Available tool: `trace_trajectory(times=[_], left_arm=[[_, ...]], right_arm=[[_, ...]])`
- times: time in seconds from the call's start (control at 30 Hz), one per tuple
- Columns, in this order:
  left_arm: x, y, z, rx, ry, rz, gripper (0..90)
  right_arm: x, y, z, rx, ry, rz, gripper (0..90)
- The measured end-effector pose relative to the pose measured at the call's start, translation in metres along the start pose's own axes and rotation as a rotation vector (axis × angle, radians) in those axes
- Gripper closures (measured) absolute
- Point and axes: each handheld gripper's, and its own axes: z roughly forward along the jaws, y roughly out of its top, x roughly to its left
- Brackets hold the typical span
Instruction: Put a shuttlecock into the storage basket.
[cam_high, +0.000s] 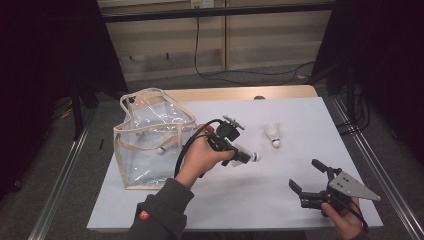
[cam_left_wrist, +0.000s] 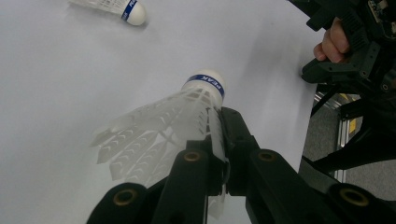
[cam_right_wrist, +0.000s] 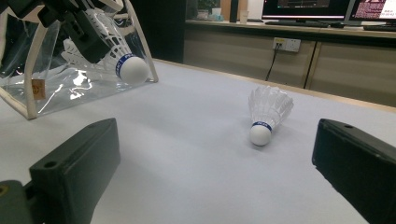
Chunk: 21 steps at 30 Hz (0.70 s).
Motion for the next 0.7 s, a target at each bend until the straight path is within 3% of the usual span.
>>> trace_trajectory(times=[0.7], left_arm=[[0.001, 0.011, -0.024, -0.001, 0.005, -0.013, 88.5]], right_arm=[[0.000, 0.000, 0.000, -0.003, 0.000, -0.004, 1.0]])
